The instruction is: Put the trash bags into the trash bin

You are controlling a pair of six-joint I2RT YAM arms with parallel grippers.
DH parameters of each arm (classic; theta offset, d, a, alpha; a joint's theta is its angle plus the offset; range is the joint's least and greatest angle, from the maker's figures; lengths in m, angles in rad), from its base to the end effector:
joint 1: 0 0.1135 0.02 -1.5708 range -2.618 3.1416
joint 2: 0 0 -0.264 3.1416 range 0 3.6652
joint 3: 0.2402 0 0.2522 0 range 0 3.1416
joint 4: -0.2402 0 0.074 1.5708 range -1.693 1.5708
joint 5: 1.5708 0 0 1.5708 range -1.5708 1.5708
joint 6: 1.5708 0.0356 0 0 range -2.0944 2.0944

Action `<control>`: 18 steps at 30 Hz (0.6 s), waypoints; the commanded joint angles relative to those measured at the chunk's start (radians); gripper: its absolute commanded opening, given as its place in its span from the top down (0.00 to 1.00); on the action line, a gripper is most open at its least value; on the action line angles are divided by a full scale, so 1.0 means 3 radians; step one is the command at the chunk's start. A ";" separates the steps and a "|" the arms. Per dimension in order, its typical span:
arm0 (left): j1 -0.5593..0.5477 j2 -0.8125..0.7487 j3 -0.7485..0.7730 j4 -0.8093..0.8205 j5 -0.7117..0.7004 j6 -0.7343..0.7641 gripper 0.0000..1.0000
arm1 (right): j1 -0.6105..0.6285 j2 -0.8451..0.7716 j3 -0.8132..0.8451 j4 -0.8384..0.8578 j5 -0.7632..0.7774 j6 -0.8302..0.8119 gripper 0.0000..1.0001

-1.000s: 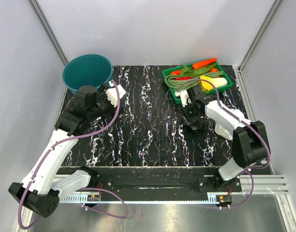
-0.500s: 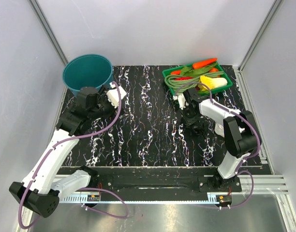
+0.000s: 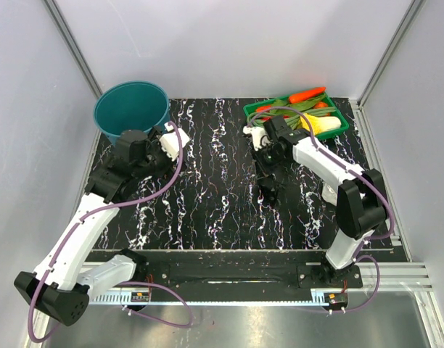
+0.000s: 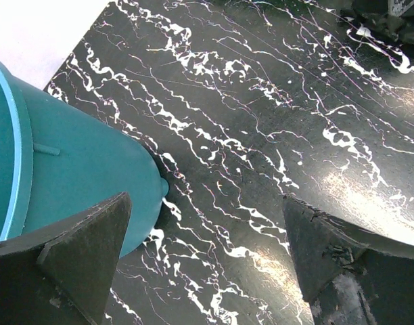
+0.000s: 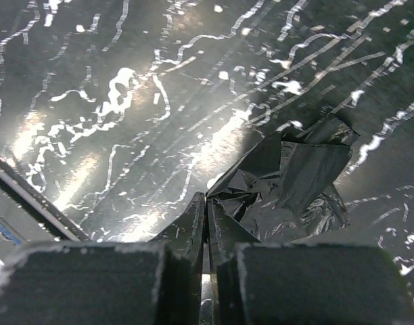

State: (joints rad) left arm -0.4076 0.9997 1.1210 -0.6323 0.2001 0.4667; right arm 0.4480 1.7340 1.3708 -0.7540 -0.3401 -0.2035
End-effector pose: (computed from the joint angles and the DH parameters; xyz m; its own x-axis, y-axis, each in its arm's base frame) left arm 0.1883 -0.0890 0.3716 -0.1545 0.5470 -0.8227 0.6911 0.6549 0.3057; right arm 0.3196 0.1668 0.2464 -0.6843 -0.5402 -0.4898 -0.6927 0.6915 0.2051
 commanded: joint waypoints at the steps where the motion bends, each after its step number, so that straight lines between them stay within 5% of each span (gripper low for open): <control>1: -0.0012 0.0053 0.0073 0.0190 -0.0063 -0.0037 0.01 | 0.0183 0.0054 0.0216 -0.0110 -0.0145 0.0116 0.91; 18: -0.0012 0.0073 0.0221 0.0200 -0.0237 -0.0007 0.01 | 0.0337 0.0060 0.0943 -0.0232 -0.0774 0.0459 1.00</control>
State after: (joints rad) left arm -0.4076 1.0317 1.1397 -0.6262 0.1577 0.4667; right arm 0.5472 1.8023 1.6108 -0.8127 -0.5179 -0.0975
